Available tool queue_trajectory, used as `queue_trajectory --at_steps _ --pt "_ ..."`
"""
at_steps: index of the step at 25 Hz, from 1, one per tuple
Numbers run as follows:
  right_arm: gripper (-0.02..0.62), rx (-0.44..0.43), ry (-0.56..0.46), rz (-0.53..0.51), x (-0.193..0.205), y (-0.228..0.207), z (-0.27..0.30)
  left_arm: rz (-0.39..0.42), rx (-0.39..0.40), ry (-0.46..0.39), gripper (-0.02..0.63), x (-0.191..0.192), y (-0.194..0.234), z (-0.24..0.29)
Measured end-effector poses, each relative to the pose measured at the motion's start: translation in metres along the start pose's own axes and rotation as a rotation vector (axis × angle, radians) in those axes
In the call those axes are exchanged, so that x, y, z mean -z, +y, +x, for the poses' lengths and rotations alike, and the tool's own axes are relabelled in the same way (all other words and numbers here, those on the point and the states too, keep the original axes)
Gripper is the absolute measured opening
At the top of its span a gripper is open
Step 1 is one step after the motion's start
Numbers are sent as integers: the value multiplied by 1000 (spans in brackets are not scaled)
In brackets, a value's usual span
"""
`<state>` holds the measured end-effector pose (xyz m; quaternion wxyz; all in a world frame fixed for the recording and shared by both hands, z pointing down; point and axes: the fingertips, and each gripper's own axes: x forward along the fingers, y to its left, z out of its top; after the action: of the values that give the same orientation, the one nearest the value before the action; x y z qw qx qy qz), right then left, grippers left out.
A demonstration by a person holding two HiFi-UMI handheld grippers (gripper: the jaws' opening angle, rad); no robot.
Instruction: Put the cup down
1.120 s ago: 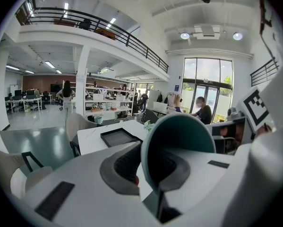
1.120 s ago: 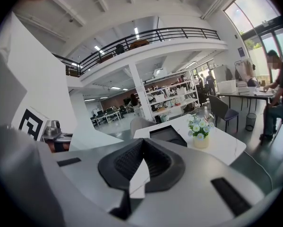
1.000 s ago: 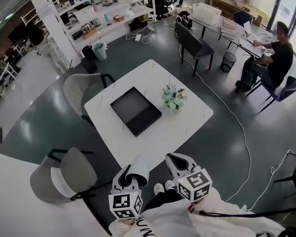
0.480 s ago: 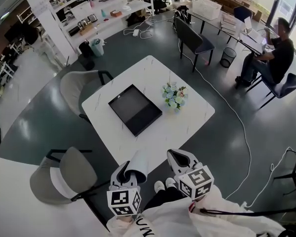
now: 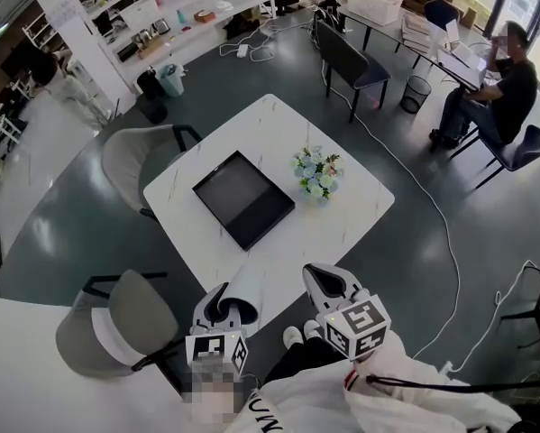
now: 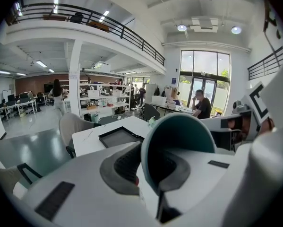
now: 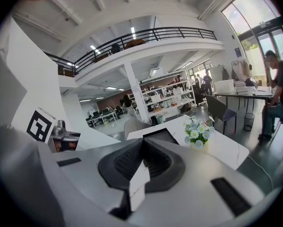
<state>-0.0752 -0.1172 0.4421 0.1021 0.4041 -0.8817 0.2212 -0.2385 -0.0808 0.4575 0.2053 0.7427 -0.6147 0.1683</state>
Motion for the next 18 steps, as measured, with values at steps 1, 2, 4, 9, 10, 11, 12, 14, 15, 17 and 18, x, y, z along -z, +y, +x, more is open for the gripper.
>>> queue_trajectory --at_steps 1,2,4,9,10,11,12,14,15,17,18 --pt "5 1 0 1 -1 -1 2 7 0 2 38 -2 2 4" --pt "5 1 -1 2 -2 -2 4 15 -1 4 38 -4 5 8" --pt "5 5 -1 7 -3 -5 8 29 -2 9 37 -8 8 17" --pt "5 21 1 23 0 -16 17 47 12 33 38 -14 11 40" --pt "5 24 1 25 0 -19 19 48 17 36 38 -16 10 45" --pt "5 29 1 26 -1 -22 22 51 23 38 37 -18 10 49" --pt "5 35 -1 27 -1 -25 24 57 29 41 37 -20 9 54" --pt "5 49 -7 31 -3 -33 27 77 40 50 37 -22 8 65" --pt "5 55 -10 32 -4 -37 28 86 44 54 37 -24 8 70" --pt "5 66 -14 33 -6 -45 32 99 49 62 38 -26 9 81" --pt "5 71 -15 34 -7 -48 34 104 51 65 38 -27 9 86"
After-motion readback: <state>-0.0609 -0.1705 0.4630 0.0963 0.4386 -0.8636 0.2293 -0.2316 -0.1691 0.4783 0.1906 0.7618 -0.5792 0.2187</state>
